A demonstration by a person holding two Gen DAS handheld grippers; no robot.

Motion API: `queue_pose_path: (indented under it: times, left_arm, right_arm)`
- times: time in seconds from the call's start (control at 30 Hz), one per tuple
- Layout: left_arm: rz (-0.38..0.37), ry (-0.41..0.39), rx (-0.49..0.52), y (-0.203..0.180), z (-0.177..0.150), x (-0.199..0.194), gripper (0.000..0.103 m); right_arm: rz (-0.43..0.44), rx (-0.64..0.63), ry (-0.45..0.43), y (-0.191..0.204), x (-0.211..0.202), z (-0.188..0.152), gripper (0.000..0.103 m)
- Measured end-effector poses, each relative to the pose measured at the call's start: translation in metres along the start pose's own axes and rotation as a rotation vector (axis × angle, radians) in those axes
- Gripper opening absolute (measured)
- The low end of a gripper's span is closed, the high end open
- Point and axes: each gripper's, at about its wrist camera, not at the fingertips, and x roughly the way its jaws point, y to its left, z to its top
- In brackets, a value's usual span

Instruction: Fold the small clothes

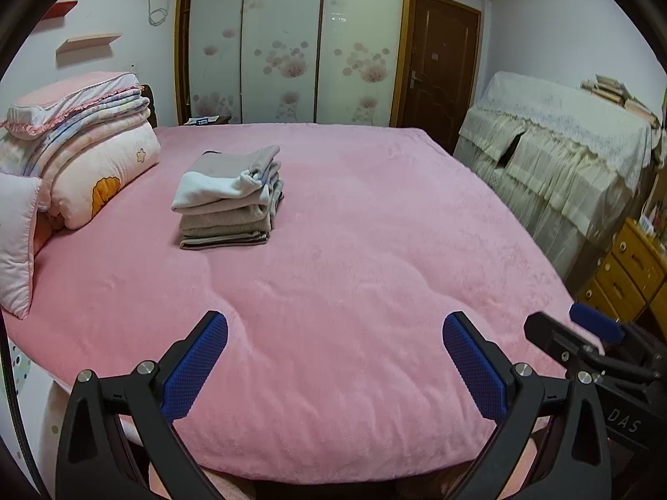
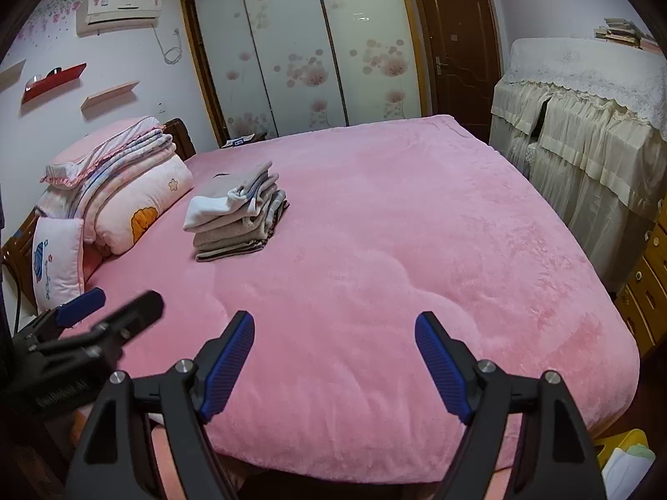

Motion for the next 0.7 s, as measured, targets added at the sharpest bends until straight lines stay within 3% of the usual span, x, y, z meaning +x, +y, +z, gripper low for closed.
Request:
queue_pose_path:
  times: [0.17,0.7]
  left_arm:
    - [0.01,0.005,0.036,-0.012,-0.006,0.001,0.103]
    - [0.0,0.072,0.039,-0.026,-0.014,0.014,0.103]
  right_arm:
    - [-0.055,-0.038,-0.01,-0.001,-0.002,-0.005,0.08]
    - [-0.086,-0.017,0.026,-0.013,0.01,-0.011,0.08]
